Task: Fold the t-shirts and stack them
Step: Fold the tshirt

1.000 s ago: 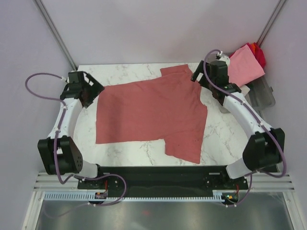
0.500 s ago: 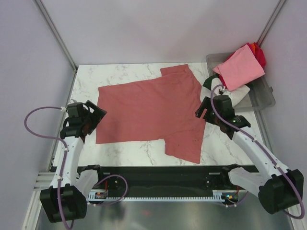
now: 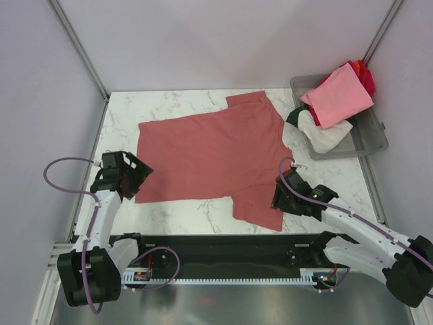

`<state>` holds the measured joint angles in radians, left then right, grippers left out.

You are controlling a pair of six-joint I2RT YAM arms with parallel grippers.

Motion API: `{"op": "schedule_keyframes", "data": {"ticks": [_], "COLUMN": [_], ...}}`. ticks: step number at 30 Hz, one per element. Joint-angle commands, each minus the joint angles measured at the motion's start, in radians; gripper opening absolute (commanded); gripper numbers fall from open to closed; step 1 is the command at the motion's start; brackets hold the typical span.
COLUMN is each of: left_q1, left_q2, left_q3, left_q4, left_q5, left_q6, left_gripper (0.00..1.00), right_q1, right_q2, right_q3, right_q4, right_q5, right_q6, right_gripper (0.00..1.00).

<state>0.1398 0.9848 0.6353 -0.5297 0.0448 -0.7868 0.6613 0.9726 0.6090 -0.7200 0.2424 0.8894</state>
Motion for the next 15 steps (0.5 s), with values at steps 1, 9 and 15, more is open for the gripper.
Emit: {"op": "schedule_keyframes", "data": {"ticks": [1,9,15], "left_q1": [0.004,0.004,0.004], "left_q2": [0.011,0.031,-0.005], "left_q3": [-0.017,-0.013,-0.046], "left_q4": [0.014,0.019,0.019], "left_q5": [-0.066,-0.085,-0.135], "left_q6": [-0.029,-0.037,-0.084], "left_gripper": [0.95,0.95,0.92], "right_q1": [0.038,0.144,0.211], "right_q2": [-0.048,-0.042,0.024], "right_q3": [-0.041,-0.135,-0.147], "right_q4": [-0.053,-0.032,-0.027], "right_q5": [0.008,-0.034,-0.023], "right_q6": [0.095,0.198,0.259], "right_gripper": [0.63,0.54,0.55]}}
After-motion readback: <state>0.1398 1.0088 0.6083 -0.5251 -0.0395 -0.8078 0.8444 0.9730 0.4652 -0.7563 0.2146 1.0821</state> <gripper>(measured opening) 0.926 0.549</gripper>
